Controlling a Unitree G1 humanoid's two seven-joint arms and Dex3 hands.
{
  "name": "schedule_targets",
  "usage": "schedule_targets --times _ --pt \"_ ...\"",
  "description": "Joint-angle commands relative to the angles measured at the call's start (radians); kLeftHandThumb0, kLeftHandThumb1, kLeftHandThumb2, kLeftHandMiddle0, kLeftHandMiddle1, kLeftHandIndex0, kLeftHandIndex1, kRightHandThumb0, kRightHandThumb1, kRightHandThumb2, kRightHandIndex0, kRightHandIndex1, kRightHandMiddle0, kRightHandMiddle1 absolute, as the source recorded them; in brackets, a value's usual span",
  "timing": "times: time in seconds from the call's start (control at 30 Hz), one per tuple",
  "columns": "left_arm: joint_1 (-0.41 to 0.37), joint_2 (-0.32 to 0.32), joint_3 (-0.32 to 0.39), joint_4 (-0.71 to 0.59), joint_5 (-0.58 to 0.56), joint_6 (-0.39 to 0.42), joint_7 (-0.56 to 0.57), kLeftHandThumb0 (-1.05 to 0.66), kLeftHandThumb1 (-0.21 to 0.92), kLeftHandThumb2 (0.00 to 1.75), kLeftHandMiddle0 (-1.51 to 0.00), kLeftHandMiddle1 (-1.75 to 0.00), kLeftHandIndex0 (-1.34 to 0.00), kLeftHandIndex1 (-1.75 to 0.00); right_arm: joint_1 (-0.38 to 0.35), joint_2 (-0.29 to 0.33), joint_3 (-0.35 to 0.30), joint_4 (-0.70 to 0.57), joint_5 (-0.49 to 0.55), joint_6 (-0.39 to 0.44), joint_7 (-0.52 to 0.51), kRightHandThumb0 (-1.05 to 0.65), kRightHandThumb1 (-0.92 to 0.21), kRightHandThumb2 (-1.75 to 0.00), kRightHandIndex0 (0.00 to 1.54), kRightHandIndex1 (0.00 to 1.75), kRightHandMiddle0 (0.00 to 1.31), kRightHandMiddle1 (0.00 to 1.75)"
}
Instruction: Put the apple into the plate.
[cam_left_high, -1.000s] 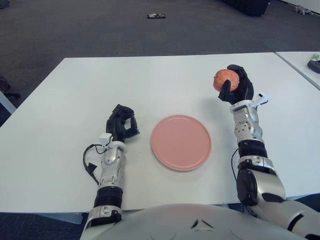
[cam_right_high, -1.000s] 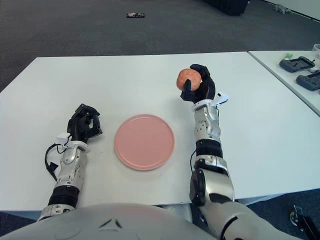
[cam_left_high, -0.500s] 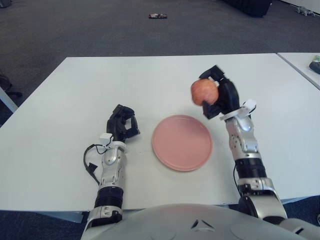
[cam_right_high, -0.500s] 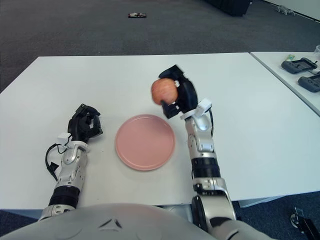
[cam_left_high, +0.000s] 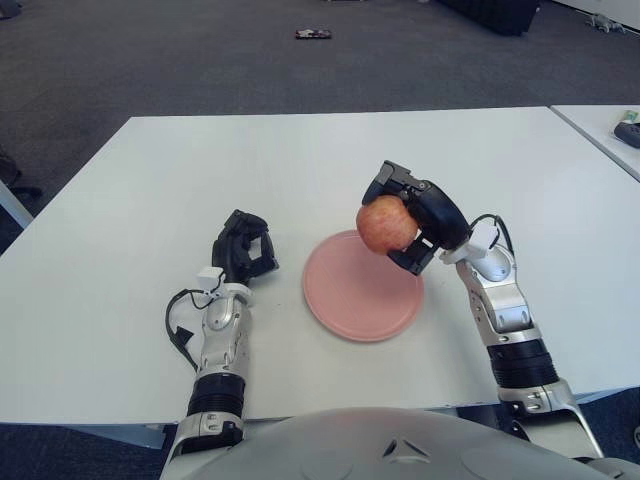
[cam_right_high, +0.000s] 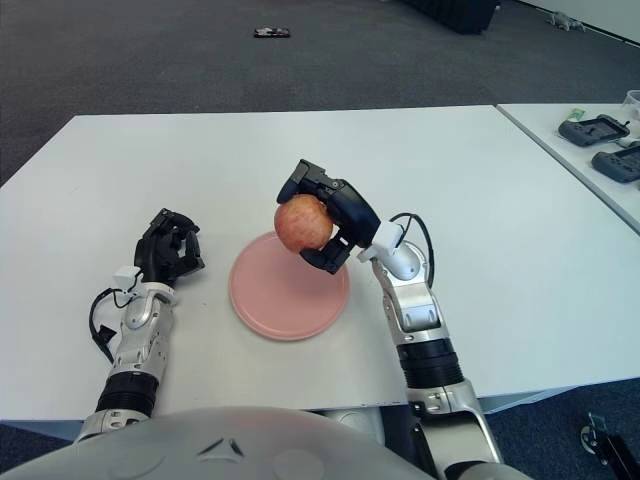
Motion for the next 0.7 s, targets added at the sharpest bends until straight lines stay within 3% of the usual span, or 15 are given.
schedule_targets --times 0.0,0.27,0.43,0.63,0.67 --pt "0.032 -0.005 0.000 0.035 -0.005 0.048 0.007 -0.51 0.24 1.43 -1.19 -1.75 -0.68 -1.75 -0.019 -0.036 0.037 -0.027 -0.009 0.004 0.052 0.00 0.11 -1.75 0.98 1.60 0.70 1.75" --pt "0.033 -0.007 -0.001 0.033 -0.004 0.047 0.009 -0.52 0.23 1.43 -1.18 -1.75 -0.68 -1.75 -0.024 -0.093 0.080 -0.083 -0.073 0.067 0.074 0.00 0.10 -1.75 0.96 1.64 0.69 1.75" --pt "0.033 -0.007 0.001 0.034 -0.007 0.054 0.008 -0.52 0.23 1.43 -1.19 -1.75 -0.68 -1.75 -0.024 -0.137 0.109 -0.112 -0.225 0.027 0.042 0.00 0.10 -1.75 0.96 1.63 0.69 1.75" --pt "0.035 -0.005 0.000 0.030 -0.005 0.056 0.008 -0.52 0.23 1.43 -1.19 -1.75 -0.68 -1.75 -0.015 -0.154 0.125 -0.135 -0.328 0.016 0.000 0.00 0.08 -1.75 0.92 1.71 0.69 1.73" --pt "0.036 -0.005 -0.001 0.029 -0.005 0.057 0.009 -0.52 0.23 1.43 -1.19 -1.75 -0.68 -1.75 -0.012 -0.162 0.131 -0.141 -0.356 0.018 -0.007 -0.01 0.02 -1.66 0.86 1.72 0.70 1.64"
